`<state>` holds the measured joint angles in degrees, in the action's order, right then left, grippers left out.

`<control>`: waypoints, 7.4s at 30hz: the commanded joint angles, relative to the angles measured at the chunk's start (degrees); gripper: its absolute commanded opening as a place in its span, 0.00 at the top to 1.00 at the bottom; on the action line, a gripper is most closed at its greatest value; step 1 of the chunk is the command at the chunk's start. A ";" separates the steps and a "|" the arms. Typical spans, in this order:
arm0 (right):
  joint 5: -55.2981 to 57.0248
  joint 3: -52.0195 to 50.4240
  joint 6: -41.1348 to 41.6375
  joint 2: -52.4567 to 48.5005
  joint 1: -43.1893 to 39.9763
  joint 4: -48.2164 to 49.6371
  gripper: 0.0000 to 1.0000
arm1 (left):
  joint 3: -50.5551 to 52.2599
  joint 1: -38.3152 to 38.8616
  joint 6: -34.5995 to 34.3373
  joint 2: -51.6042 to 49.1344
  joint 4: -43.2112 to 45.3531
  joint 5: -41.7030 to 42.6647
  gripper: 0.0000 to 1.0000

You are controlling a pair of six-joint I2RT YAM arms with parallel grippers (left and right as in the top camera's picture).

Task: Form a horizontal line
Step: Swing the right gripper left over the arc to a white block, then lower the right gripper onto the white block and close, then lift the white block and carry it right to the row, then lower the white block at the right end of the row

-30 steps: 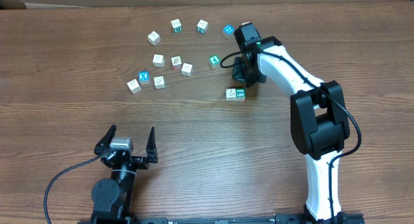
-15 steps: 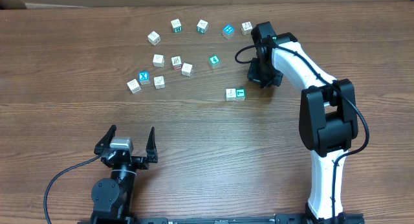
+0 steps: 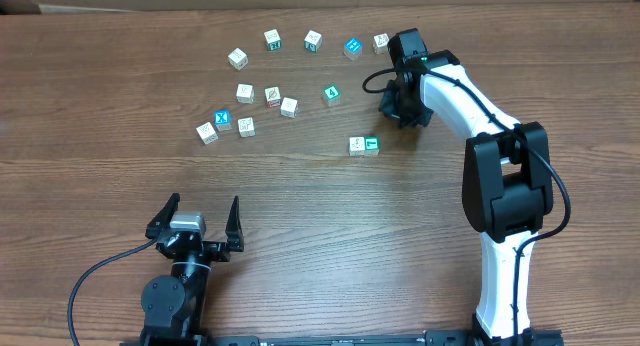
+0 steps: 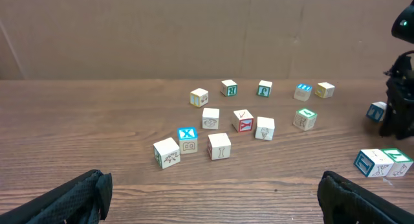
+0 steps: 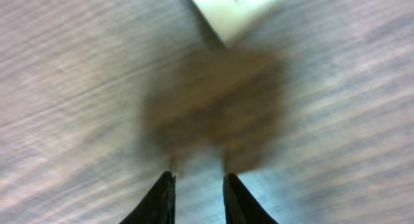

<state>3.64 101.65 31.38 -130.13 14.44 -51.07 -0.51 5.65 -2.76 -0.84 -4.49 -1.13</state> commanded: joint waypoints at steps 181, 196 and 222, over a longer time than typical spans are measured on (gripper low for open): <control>4.42 0.94 -5.62 5.40 2.32 -16.50 0.78 | 0.22 0.22 1.07 0.52 0.17 -0.35 0.00; 4.44 0.52 -6.19 5.38 2.29 -15.02 0.77 | 0.24 0.22 1.09 0.52 0.17 -0.35 0.01; 4.42 -2.69 -6.19 5.38 2.25 -11.76 0.74 | 0.24 0.22 1.07 0.52 0.17 -0.35 0.00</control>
<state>7.86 99.50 25.43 -125.69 16.82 -63.00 -0.49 5.65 -2.76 -0.84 -4.49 -1.13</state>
